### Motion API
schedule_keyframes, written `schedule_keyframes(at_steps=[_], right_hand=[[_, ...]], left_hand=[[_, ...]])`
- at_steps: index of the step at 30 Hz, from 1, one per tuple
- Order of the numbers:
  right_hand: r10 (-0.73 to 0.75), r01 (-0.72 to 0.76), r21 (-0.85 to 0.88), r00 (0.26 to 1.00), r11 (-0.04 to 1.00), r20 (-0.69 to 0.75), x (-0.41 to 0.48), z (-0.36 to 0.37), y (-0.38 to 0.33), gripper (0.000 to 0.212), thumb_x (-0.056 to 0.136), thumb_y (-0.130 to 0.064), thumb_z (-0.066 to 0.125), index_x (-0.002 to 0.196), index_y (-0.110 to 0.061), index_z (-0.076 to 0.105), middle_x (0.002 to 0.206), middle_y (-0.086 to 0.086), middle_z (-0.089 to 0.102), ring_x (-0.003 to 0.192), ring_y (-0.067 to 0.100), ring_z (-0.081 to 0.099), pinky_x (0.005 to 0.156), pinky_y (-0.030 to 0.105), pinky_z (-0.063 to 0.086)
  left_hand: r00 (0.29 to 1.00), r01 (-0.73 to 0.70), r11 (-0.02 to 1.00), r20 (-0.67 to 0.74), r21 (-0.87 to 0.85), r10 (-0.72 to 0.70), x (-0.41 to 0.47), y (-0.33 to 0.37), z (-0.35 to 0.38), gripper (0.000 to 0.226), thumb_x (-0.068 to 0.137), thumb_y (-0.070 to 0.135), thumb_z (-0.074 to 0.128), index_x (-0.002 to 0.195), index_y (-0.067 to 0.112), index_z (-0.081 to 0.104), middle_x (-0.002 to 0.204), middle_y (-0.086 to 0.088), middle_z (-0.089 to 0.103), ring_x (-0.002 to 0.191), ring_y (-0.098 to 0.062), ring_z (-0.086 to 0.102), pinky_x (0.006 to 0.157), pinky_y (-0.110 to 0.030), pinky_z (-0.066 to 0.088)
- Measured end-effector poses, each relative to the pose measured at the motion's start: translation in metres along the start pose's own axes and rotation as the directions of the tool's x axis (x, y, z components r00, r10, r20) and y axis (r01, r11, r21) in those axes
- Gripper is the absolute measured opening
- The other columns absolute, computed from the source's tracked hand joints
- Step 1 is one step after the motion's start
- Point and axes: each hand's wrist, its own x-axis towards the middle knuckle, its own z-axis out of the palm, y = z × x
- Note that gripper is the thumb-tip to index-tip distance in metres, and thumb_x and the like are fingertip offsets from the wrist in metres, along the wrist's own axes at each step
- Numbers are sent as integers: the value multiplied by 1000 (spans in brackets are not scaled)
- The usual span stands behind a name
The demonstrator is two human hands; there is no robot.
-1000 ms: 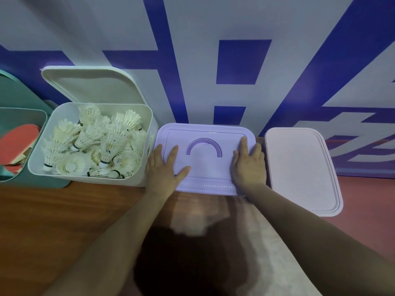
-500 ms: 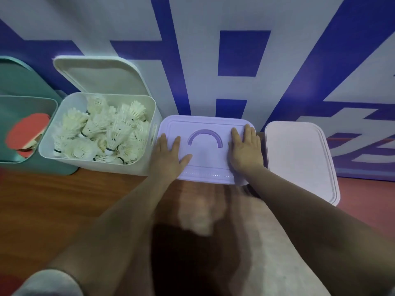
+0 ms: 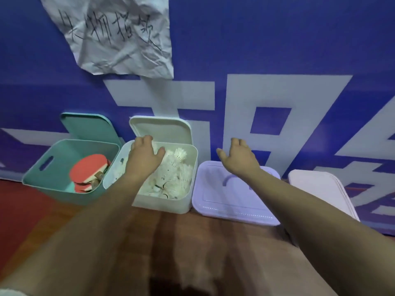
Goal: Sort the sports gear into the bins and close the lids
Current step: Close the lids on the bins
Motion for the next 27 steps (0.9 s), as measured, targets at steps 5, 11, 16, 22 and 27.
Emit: schedule_keyframes(at_steps=[5, 11, 16, 22, 27], right_hand=[[46, -41, 124, 998, 991, -36, 37, 21, -81, 72, 93, -54, 48, 143, -6, 30, 142, 17, 39, 128, 36, 42, 102, 45, 39], [160, -147, 315, 987, 937, -14, 75, 51, -144, 76, 94, -52, 51, 146, -3, 26, 147, 17, 37, 132, 33, 41, 101, 39, 38], [245, -228, 408, 969, 884, 9, 86, 74, -159, 65, 91, -54, 51, 134, -7, 39, 132, 12, 49, 113, 27, 53, 88, 36, 44], [304, -235, 538, 952, 810, -41, 73, 78, -181, 75, 87, -61, 47, 141, -10, 38, 143, 9, 43, 124, 25, 48, 103, 42, 42], [314, -156, 675, 942, 722, -119, 54, 44, -195, 69, 92, -51, 49, 149, -16, 32, 152, 0, 33, 138, 19, 35, 101, 29, 31]], left_hand=[[998, 22, 993, 61, -120, -15, 71, -47, -29, 60, 88, 42, 55, 135, 9, 39, 132, -17, 42, 124, -35, 40, 104, -46, 37], [983, 77, 974, 177, -211, -40, 136, -77, -24, 79, 88, 47, 57, 148, 11, 21, 148, -17, 30, 134, -36, 36, 105, -44, 34], [983, -3, 982, 178, -189, 37, 147, -91, -11, 62, 89, 43, 55, 136, 9, 32, 136, -18, 38, 121, -37, 44, 92, -42, 40], [991, -90, 955, 74, -283, 116, 140, -104, -13, 53, 99, 34, 47, 145, 12, 35, 136, -19, 41, 120, -36, 47, 96, -42, 40], [969, -236, 914, -151, -329, 195, 131, -101, -43, 43, 100, 19, 51, 141, 6, 48, 118, -22, 50, 106, -33, 53, 94, -27, 35]])
